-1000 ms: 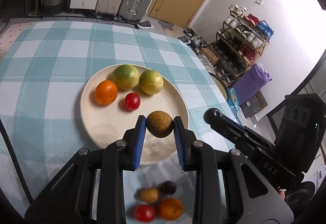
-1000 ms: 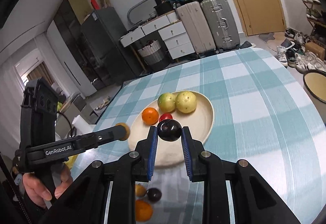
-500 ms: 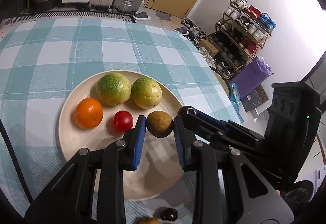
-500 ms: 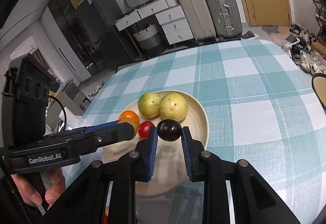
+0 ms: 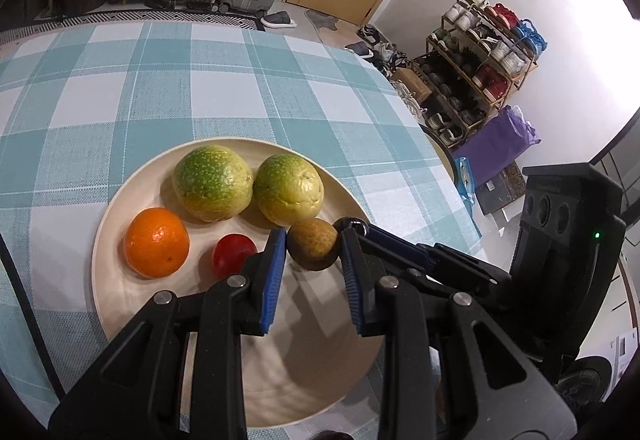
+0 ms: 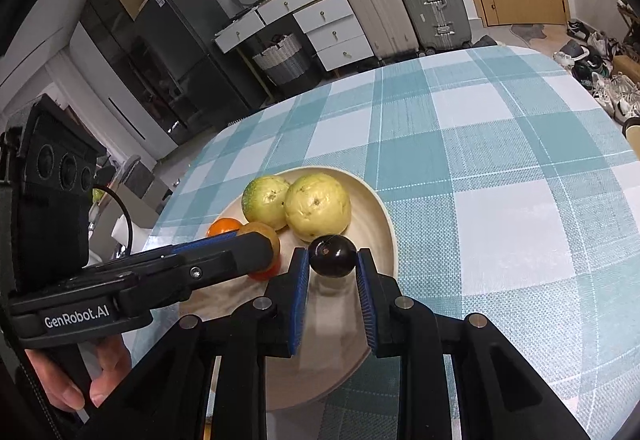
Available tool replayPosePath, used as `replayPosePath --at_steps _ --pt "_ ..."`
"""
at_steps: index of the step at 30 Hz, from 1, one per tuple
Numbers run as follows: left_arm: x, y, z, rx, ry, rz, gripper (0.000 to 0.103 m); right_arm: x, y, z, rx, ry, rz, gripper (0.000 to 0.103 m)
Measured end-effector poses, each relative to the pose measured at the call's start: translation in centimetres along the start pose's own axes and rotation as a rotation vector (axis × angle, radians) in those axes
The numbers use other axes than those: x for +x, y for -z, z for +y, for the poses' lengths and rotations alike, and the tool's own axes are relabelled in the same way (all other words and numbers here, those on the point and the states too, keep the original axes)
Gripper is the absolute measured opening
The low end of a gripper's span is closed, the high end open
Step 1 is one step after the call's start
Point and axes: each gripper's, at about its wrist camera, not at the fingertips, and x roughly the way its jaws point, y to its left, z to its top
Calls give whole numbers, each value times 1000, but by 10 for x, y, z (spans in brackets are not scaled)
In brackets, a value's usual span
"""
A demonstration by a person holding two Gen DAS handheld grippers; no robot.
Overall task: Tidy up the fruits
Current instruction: 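Carry the kiwi and plum onto the cream plate and open both tools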
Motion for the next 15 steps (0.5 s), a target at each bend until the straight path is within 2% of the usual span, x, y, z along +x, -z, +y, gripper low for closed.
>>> replayPosePath --at_steps 6,11,15 --pt "3 -4 4 -14 -20 -13 25 8 -2 0 -11 -8 15 26" --pt "-3 -4 5 -19 -24 -23 25 6 -3 -1 18 -45 14 41" --pt "-15 -2 3 -18 -25 -45 25 -3 -2 -4 25 -28 -11 42"
